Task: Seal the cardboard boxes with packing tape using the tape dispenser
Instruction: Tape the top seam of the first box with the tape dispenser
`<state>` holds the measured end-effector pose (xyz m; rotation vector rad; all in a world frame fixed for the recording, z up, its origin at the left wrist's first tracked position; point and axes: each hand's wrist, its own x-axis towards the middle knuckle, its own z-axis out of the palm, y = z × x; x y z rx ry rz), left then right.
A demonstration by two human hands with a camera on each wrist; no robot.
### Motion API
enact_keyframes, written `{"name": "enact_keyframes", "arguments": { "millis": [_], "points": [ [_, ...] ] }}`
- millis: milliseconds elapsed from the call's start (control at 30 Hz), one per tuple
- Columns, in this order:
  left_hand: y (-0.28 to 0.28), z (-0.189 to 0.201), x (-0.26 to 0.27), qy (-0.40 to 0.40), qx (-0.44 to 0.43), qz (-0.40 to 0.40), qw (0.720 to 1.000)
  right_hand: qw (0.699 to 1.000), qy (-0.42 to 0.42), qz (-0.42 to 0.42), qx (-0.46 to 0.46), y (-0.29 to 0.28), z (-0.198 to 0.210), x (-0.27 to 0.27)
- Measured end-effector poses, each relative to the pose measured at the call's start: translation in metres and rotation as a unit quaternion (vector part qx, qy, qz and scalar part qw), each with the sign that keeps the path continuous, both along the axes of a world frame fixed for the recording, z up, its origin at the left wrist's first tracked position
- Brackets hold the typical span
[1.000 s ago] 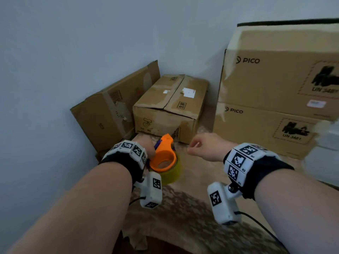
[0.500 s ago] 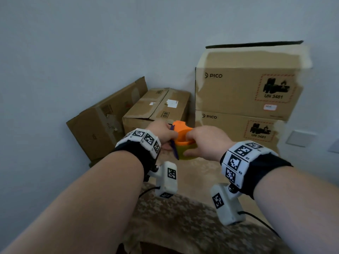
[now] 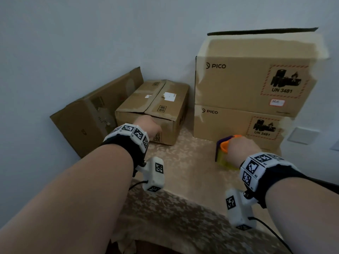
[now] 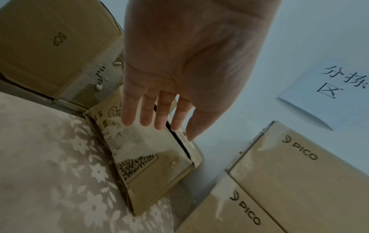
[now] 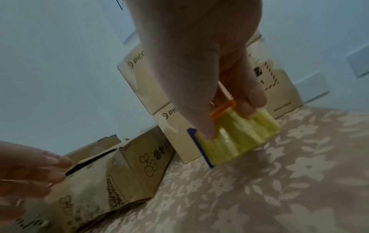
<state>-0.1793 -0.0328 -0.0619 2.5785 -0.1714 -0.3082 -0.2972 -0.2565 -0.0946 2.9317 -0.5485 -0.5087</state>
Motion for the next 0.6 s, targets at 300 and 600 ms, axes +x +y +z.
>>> {"name": "enact_keyframes", "arguments": {
  "millis": [300,600],
  "points": [
    [0.026,-0.019,0.071,-0.076,0.067,0.088,0.991,0.995,-0.025,-0.046,0.086,0.024,-0.029,0.077],
    [0.071,-0.035,0.119,-0.012,0.040,0.111,0.993,0.911,-0.188,-0.026,0.368,0.065,-0.019,0.135]
  ]
}}
